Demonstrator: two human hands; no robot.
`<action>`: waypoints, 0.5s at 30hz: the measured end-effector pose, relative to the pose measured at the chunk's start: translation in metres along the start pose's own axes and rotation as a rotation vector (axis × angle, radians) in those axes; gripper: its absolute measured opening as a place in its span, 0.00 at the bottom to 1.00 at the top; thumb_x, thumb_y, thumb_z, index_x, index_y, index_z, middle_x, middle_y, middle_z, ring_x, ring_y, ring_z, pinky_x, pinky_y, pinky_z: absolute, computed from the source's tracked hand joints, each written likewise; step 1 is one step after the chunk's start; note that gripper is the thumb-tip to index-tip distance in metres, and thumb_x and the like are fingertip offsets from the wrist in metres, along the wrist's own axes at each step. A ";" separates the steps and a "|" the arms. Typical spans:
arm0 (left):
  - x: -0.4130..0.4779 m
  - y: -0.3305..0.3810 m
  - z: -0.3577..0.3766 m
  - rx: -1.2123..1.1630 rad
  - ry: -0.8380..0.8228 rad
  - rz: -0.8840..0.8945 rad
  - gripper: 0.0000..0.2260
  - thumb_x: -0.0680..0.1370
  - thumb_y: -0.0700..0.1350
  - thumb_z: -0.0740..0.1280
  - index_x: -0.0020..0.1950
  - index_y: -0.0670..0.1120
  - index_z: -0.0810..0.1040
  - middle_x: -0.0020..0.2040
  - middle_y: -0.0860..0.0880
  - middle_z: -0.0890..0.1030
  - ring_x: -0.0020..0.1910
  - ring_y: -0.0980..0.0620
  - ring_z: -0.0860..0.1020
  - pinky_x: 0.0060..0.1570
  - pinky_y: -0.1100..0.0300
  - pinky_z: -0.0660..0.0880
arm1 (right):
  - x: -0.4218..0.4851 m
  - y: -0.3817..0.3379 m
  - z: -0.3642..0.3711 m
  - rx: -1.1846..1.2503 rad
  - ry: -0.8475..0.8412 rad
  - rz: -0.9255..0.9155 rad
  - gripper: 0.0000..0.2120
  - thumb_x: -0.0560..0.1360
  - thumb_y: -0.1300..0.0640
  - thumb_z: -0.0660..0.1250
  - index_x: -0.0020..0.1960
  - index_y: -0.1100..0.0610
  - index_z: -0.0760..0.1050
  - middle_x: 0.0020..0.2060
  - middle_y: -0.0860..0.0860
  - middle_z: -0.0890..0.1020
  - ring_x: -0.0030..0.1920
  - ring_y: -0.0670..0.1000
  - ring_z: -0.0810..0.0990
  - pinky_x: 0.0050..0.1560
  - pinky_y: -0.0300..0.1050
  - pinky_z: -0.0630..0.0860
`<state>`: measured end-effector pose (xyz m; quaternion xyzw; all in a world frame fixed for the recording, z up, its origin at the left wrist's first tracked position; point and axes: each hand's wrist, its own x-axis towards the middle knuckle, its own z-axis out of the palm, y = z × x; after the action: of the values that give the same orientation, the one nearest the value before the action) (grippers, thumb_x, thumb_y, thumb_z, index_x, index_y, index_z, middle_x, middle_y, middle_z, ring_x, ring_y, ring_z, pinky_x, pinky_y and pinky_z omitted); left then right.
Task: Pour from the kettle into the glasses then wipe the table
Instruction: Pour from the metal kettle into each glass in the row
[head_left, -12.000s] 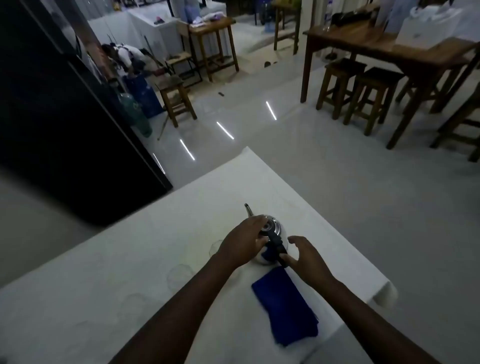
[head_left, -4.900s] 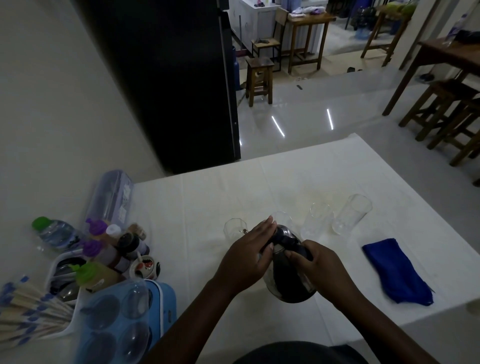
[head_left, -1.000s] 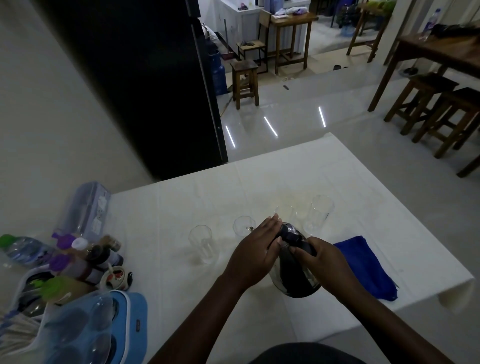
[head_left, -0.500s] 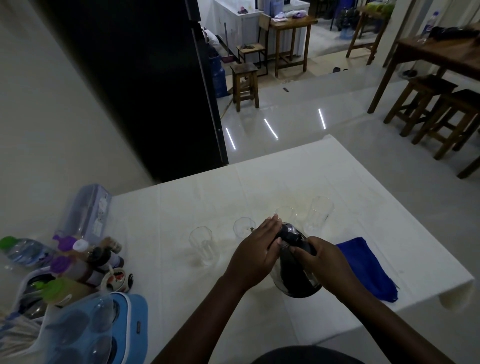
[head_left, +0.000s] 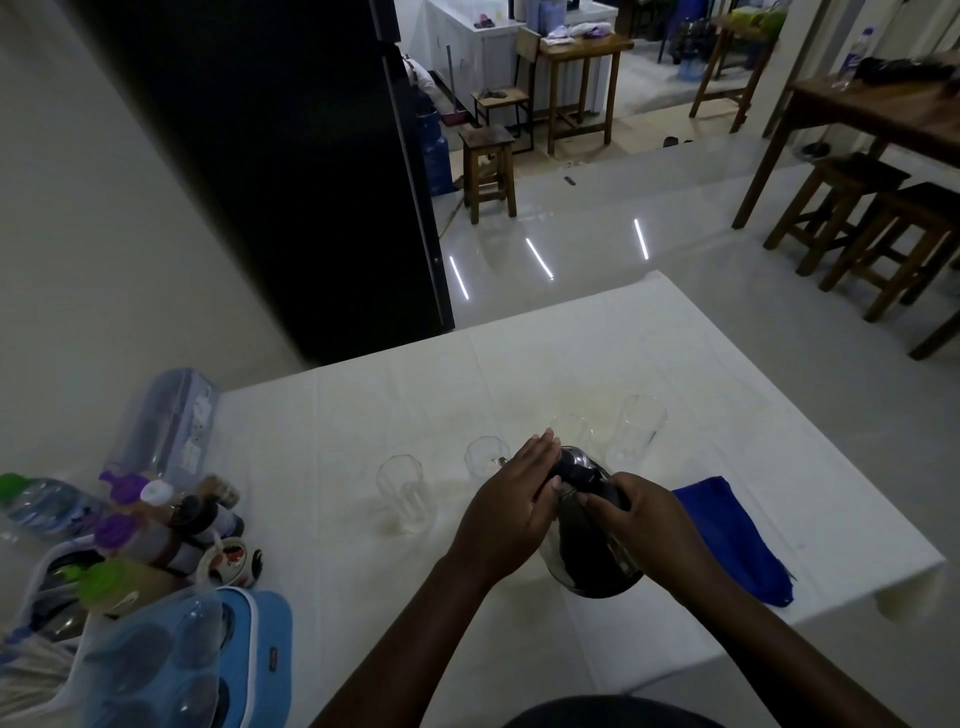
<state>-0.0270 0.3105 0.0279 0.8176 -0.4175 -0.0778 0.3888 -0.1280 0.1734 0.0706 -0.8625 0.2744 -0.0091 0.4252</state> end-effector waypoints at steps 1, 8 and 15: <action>0.000 -0.001 0.000 0.001 -0.002 -0.003 0.23 0.81 0.54 0.51 0.75 0.48 0.62 0.75 0.54 0.62 0.73 0.64 0.55 0.70 0.66 0.56 | 0.001 0.000 0.000 0.002 0.001 -0.001 0.09 0.74 0.49 0.65 0.50 0.53 0.76 0.42 0.48 0.80 0.44 0.50 0.79 0.43 0.40 0.75; 0.000 -0.002 0.000 -0.009 -0.012 -0.006 0.23 0.81 0.55 0.50 0.75 0.48 0.62 0.75 0.54 0.62 0.73 0.64 0.55 0.70 0.66 0.56 | 0.000 -0.002 -0.002 -0.031 0.001 -0.004 0.10 0.74 0.49 0.65 0.51 0.53 0.76 0.41 0.48 0.79 0.42 0.49 0.78 0.37 0.34 0.72; 0.001 -0.004 0.000 -0.010 -0.011 -0.005 0.22 0.82 0.53 0.52 0.75 0.48 0.62 0.75 0.53 0.62 0.73 0.63 0.56 0.70 0.67 0.55 | 0.002 -0.005 -0.001 -0.036 0.001 0.003 0.09 0.74 0.49 0.65 0.51 0.52 0.76 0.41 0.48 0.79 0.41 0.48 0.77 0.36 0.33 0.70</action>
<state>-0.0242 0.3114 0.0253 0.8164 -0.4171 -0.0853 0.3903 -0.1246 0.1740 0.0749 -0.8694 0.2762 -0.0038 0.4096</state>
